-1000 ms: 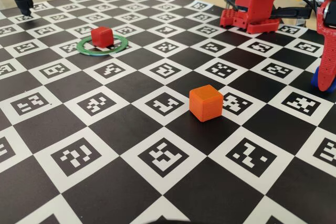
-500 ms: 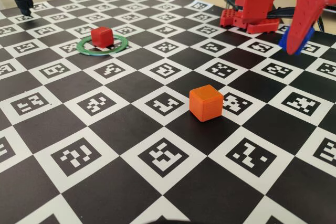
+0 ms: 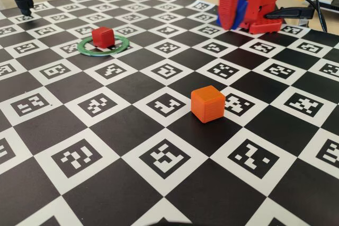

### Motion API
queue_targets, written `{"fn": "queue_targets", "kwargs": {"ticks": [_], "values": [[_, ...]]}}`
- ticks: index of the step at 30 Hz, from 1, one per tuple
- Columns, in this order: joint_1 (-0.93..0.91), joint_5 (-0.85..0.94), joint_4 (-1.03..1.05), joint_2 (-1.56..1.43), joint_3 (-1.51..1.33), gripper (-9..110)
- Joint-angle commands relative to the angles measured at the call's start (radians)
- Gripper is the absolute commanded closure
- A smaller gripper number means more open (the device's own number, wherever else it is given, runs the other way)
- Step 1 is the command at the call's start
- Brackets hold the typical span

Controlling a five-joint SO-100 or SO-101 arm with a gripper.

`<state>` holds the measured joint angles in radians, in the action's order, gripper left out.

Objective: Grab the red cube then put it in the green circle then put the blue cube on top and finally the orange cube on top

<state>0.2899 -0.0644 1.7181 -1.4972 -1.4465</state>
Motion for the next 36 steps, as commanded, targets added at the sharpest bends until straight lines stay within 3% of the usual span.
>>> {"fn": "queue_targets", "kwargs": {"ticks": [1,18,36], "values": [[-0.086,0.101,0.055,-0.152,0.080,93],[-0.569,0.451,0.058,-0.091,0.232,94],[-0.719,0.565,0.067,0.247,0.569,93]]}}
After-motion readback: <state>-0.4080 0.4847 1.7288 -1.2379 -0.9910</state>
